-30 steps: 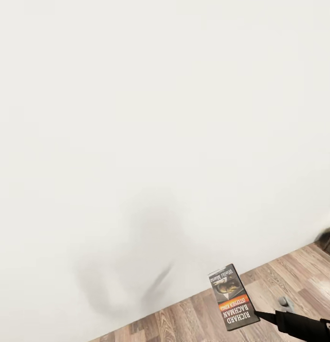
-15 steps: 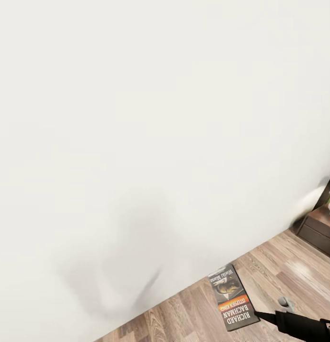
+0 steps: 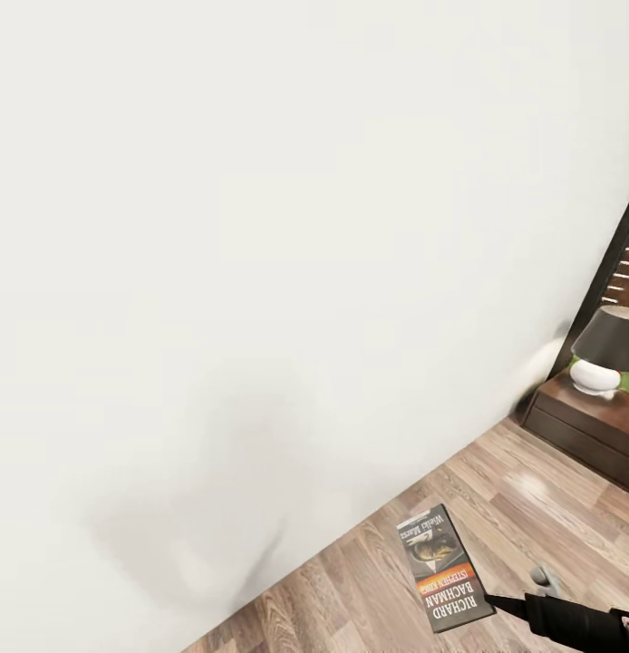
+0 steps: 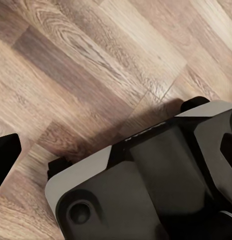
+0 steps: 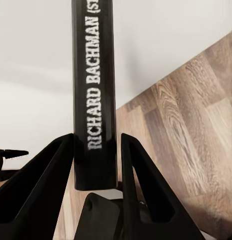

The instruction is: In the bedroom, move the book from the bed onto either nightstand, and place the two sandals side by side next to the bed.

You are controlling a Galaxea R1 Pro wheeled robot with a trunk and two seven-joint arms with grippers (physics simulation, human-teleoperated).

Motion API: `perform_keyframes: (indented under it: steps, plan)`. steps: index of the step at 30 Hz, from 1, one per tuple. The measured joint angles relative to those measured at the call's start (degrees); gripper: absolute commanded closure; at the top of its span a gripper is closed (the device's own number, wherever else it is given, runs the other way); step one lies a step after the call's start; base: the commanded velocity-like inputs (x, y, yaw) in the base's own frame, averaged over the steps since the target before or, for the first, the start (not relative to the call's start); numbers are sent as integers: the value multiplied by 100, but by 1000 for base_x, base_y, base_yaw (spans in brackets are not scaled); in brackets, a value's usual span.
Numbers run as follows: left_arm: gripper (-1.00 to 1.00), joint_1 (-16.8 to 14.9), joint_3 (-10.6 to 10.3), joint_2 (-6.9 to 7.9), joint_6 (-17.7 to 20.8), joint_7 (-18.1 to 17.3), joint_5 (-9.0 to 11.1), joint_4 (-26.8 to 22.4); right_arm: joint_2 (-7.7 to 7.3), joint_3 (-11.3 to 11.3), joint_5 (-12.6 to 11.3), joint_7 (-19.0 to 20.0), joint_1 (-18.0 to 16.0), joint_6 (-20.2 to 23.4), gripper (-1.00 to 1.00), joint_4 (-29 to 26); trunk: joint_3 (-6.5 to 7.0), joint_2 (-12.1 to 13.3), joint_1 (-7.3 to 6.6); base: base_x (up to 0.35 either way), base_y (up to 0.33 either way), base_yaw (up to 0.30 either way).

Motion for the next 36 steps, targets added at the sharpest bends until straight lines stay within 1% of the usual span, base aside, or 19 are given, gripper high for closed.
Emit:
perform_keyframes:
  steps: [28,36]
  plan:
    - [-100,0,0,0,0,0,0,0,0,0,0,0,0,0,100,0,-116,0,0,2,0,-241]
    - [-100,1,1,0,-2,-1,0,-1,1,-12,-5,0,-2,2,100,1,-129,-2,-3,244,0,-51]
